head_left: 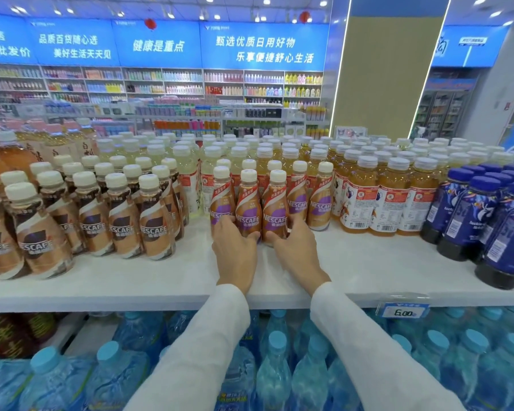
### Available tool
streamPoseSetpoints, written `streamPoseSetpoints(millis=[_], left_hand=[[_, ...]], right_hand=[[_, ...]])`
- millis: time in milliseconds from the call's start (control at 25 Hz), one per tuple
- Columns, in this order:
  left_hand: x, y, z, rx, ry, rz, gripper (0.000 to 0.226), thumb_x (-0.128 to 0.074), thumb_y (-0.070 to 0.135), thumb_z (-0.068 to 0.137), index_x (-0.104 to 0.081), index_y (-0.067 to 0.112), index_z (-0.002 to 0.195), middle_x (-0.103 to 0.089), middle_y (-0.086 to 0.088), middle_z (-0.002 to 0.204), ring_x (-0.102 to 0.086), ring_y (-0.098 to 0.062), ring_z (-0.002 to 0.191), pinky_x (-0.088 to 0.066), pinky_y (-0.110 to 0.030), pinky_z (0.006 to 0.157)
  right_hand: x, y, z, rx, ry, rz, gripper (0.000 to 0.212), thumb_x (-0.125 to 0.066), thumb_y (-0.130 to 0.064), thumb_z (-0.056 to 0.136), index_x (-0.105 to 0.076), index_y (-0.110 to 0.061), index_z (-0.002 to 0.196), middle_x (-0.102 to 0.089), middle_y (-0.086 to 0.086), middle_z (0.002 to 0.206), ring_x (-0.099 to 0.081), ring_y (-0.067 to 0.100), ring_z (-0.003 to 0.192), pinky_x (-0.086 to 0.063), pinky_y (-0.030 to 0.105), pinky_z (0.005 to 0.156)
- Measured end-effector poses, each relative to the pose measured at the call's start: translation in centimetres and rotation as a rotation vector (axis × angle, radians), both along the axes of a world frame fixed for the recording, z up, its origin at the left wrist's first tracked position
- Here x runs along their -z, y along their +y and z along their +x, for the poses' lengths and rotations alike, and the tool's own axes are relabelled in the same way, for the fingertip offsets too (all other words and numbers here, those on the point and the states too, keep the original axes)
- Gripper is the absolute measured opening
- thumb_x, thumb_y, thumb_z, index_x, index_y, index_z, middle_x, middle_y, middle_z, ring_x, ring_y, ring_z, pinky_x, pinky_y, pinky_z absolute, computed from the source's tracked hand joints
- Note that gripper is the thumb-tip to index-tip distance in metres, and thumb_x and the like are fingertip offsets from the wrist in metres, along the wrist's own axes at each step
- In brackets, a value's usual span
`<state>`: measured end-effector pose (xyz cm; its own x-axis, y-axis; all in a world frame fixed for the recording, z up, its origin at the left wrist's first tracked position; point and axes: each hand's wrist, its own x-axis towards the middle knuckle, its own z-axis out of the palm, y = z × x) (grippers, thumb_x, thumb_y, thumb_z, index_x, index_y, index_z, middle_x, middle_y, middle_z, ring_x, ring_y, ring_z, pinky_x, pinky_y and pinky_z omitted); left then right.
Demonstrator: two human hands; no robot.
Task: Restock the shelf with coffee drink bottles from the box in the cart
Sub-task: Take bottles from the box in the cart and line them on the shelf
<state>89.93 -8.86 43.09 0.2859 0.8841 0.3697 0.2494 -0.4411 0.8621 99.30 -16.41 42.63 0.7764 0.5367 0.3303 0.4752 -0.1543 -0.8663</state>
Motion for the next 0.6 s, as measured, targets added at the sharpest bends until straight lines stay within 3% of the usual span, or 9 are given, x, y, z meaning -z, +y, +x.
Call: streamPoseSetpoints(millis=[280, 600], left_hand=[[0.0, 0.4, 1.2, -0.037, 0.037, 0.001, 0.047, -0.076, 0.019, 0.088, -0.048, 0.012, 0.125, -0.052, -0.009, 0.128, -0.054, -0.023, 0.117, -0.036, -0.023, 0.088], [-0.2, 0.7, 1.8, -0.048, 0.056, 0.001, 0.047, -0.076, 0.020, 0.088, -0.048, 0.010, 0.125, -0.052, -0.010, 0.128, -0.052, -0.025, 0.119, -0.044, -0.029, 0.093]], right_hand=[[0.0, 0.8, 1.2, -0.008, 0.014, -0.012, 0.048, -0.076, -0.026, 0.086, -0.049, -0.021, 0.127, -0.064, 0.000, 0.127, -0.061, 0.019, 0.115, -0.052, 0.039, 0.099], [1.1, 1.3, 1.7, 0.008, -0.024, 0.002, 0.052, -0.075, -0.030, 0.087, -0.048, -0.024, 0.131, -0.062, -0.001, 0.130, -0.059, 0.019, 0.119, -0.052, 0.044, 0.101]])
